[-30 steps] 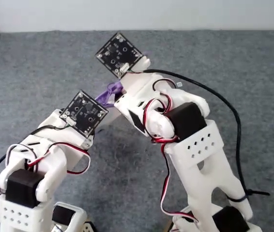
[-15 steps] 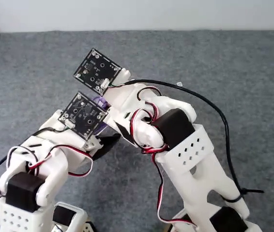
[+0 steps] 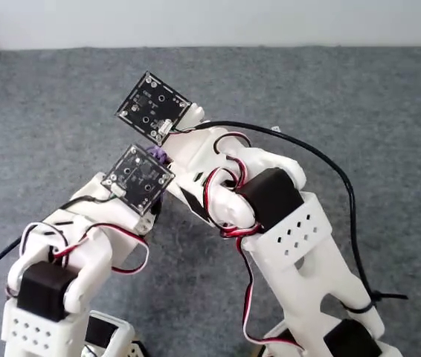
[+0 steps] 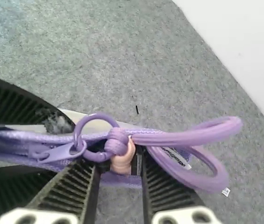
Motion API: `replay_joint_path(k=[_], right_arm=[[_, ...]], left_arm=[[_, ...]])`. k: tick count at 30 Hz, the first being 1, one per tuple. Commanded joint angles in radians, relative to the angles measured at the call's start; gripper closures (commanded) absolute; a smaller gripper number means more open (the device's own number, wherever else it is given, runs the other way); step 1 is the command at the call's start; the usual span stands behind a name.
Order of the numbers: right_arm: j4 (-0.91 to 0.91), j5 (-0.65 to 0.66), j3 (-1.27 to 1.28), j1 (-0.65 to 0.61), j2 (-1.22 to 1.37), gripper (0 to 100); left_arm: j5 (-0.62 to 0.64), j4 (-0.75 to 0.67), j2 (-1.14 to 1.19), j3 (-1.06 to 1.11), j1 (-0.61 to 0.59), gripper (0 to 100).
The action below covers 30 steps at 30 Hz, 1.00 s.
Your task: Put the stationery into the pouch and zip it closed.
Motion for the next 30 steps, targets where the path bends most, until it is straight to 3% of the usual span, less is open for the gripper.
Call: replay_joint_path(k=[1, 6, 13, 25, 30], right_arm=[[0.004, 0.012, -0.003, 0.035, -0.035, 99.1], [0.004, 0.015, -0.005, 0.107, -0.035, 99.1], [-0.041, 0.110, 0.002, 0.219, -0.025, 99.1], [-0.174, 0.140, 0.081, 0.223, -0.024, 99.1], [-0.186, 0.137, 0.077, 0.170, -0.041, 99.1]], left_arm=[[0.014, 0.003, -0.095, -0.036, 0.000, 99], [0.107, 0.006, -0.167, -0.013, -0.025, 99], [0.114, 0.014, -0.187, -0.016, -0.080, 99], [0.133, 0.005, -0.189, -0.051, -0.084, 99], [0.126, -0.084, -0.187, 0.005, -0.084, 99]])
